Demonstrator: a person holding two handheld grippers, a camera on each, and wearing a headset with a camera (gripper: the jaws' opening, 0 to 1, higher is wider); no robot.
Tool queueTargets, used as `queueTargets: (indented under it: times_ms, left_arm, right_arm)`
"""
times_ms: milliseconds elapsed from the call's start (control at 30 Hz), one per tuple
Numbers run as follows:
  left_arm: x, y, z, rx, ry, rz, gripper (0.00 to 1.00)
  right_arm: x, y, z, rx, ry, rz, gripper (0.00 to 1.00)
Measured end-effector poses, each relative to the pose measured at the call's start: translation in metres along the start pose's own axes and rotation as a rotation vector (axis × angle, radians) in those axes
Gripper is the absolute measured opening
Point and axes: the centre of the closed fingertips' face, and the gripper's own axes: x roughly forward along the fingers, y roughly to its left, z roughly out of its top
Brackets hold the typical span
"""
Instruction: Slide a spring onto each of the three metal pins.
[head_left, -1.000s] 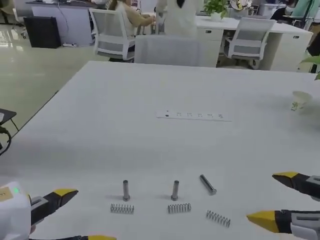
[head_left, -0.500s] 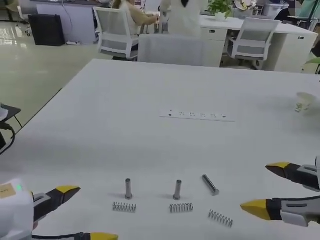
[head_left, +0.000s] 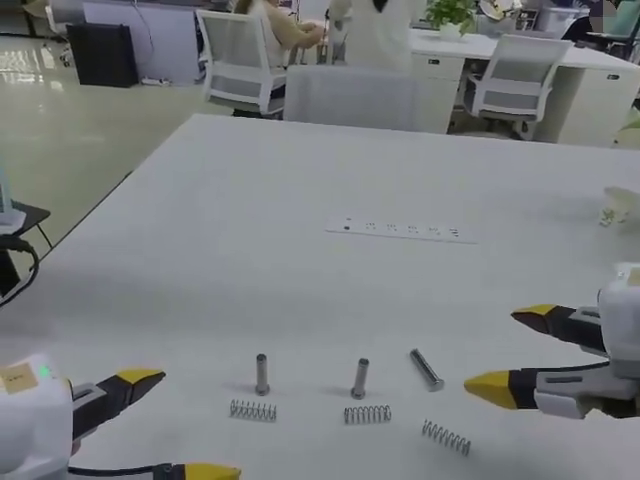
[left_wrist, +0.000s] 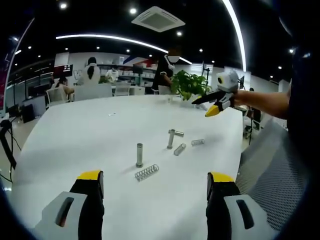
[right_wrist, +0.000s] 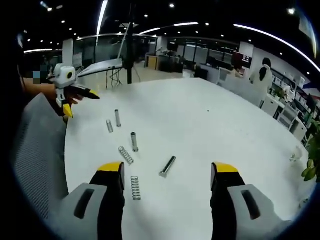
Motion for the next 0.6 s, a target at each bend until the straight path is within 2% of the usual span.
queueTargets:
  times_ms: [600]
  left_arm:
    - [0.002,0.001,0.001,-0.004,-0.004,0.003,0.81]
  right_arm:
    - [0.039,-0.012,0.01,0.013,0.06,-0.009,0.58]
